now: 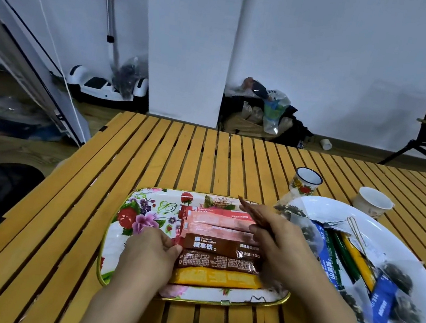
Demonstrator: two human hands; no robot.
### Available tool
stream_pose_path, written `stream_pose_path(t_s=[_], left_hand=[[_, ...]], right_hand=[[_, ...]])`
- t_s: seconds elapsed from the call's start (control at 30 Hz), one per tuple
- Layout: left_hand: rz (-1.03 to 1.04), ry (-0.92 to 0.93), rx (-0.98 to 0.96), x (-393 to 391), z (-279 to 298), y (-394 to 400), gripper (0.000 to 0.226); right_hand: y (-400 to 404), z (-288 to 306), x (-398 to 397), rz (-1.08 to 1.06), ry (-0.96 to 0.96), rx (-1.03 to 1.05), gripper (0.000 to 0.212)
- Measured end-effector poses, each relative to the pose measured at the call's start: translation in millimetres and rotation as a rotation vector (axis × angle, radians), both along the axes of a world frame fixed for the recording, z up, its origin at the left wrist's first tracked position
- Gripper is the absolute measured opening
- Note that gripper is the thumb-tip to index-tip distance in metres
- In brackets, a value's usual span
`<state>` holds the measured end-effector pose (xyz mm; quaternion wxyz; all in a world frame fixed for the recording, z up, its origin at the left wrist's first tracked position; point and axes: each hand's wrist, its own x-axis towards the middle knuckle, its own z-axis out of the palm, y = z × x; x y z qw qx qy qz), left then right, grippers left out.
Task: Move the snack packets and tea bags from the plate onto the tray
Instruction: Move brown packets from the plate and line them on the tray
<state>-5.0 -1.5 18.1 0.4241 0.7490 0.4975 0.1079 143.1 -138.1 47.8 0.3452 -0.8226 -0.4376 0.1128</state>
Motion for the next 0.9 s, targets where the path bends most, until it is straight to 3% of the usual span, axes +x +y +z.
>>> stream_pose_path(t_s=[0.13, 0.27, 0.43, 0.63, 0.9], left_hand=[[-0.008, -0.038, -0.062, 2.4, -4.7, 0.3, 0.02], [-0.036, 0.002, 0.076, 0.0, -0.9, 3.4, 0.013], [-0.163, -0.126, 0.163, 1.5, 7.8, -2.0, 0.008], [-0.31, 0.024, 0.374, 13.8, -1.8, -15.7, 0.052], [-0.389, 0.098, 0.435, 31.9, -23.8, -14.1, 0.053]], right_hand=[[1.8, -2.0, -7.8, 0.092, -0.034, -0.182, 0.044], [4.4, -5.4, -12.0, 0.148, 0.017, -0.29, 0.056], [2.8, -8.2, -5.6, 0.094, -0.054, -0.242, 0.037], [4.6, -16.6, -5.7, 0.094, -0.052, -0.218, 0.023], [19.2, -45.7, -0.3, -0.24, -0.198, -0.016, 0.044]])
